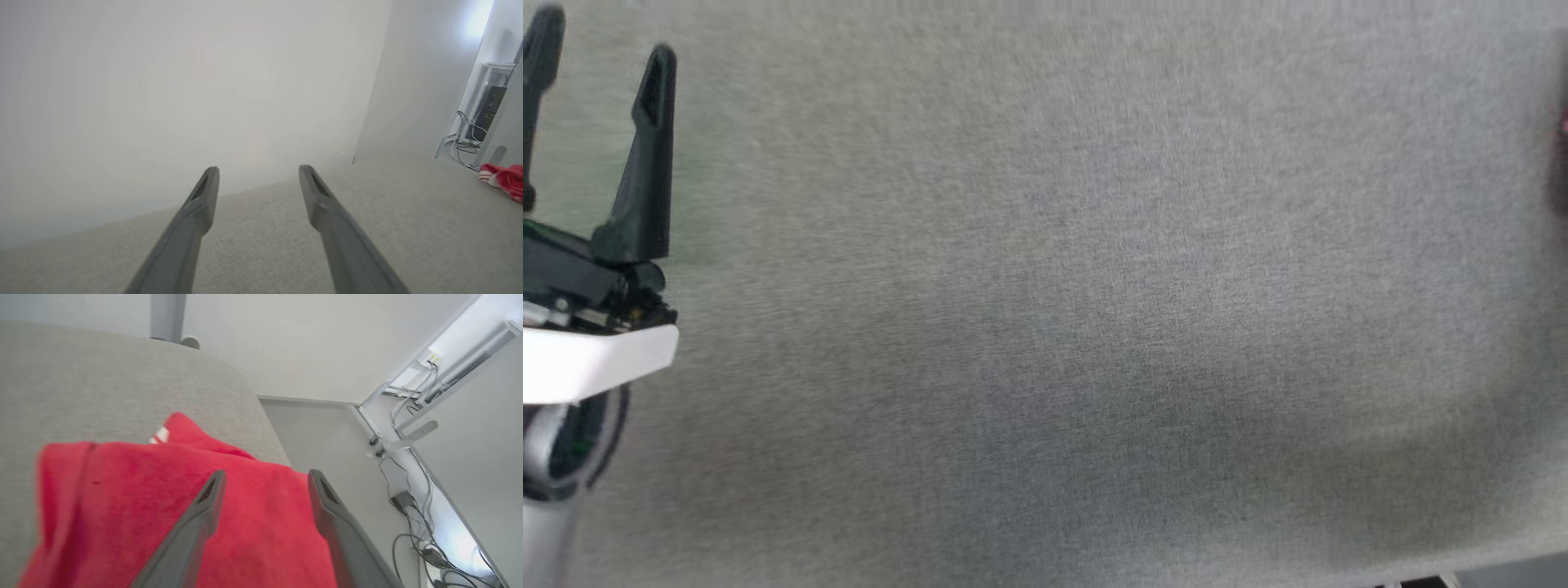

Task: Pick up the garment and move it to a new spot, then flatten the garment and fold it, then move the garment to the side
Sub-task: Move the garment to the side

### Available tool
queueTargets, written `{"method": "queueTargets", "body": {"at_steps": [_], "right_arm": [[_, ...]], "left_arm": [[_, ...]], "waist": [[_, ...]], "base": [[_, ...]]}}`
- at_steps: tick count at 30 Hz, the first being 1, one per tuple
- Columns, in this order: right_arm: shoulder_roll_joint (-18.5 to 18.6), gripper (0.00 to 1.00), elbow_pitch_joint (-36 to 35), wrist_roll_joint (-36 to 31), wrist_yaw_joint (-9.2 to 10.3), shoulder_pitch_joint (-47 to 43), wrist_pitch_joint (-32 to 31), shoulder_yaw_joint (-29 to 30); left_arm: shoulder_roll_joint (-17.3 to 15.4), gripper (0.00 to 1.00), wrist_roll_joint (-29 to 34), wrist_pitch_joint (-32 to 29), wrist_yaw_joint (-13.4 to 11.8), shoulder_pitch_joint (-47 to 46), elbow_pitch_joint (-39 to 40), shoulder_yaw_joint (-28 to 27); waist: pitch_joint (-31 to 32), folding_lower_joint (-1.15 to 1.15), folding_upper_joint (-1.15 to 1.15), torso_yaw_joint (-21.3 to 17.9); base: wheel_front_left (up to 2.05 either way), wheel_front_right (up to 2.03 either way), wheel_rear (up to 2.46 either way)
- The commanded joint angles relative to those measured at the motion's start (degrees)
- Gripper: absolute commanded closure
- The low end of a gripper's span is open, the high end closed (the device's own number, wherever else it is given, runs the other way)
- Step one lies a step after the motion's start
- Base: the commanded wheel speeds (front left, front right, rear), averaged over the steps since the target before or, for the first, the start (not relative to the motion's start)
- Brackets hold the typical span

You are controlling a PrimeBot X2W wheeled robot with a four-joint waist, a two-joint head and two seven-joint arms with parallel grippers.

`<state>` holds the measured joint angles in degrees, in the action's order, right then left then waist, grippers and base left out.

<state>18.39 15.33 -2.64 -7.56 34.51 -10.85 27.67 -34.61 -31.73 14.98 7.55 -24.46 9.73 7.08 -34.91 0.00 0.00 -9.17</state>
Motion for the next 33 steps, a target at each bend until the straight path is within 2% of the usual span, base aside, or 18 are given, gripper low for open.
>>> {"method": "queueTargets", "body": {"at_steps": [1,6,16,19,24,33], "right_arm": [[-0.7,0.00,-0.9,1.4,0.15,-1.0,0.6,-1.7],[-2.9,0.00,-3.9,4.2,0.15,-4.0,1.5,-10.6],[-6.1,0.00,-7.5,8.5,0.15,-10.5,4.7,-21.4],[-6.6,0.00,-8.0,9.7,0.15,-13.2,6.7,-23.0],[-7.9,0.00,-8.2,11.2,0.15,-18.8,9.9,-22.3],[-11.7,0.00,-8.4,13.0,0.13,-27.7,16.4,-21.8]], "left_arm": [[0.9,0.00,0.3,0.3,-0.1,1.8,-0.9,-0.4],[4.1,0.00,0.2,0.3,-0.1,6.3,-3.8,-1.7],[10.2,0.00,-0.1,0.3,-0.1,13.3,-10.5,-4.0],[12.0,0.00,0.6,0.3,-0.1,15.3,-12.3,-4.7],[14.5,0.00,0.8,0.3,-0.1,18.4,-14.3,-5.2],[17.3,0.00,0.7,0.3,-0.1,23.8,-15.6,-6.5]], "waist": [[3.7,0.00,0.00,1.9],[8.2,0.00,0.00,3.6],[16.4,0.00,0.00,7.1],[18.9,0.00,0.00,8.1],[22.8,0.00,0.00,9.9],[27.8,0.00,0.00,11.0]], "base": [[0.00,0.00,0.00],[0.00,0.00,0.00],[0.00,0.00,0.00],[0.00,0.00,0.00],[0.00,0.00,0.00],[0.00,0.00,0.00]]}}
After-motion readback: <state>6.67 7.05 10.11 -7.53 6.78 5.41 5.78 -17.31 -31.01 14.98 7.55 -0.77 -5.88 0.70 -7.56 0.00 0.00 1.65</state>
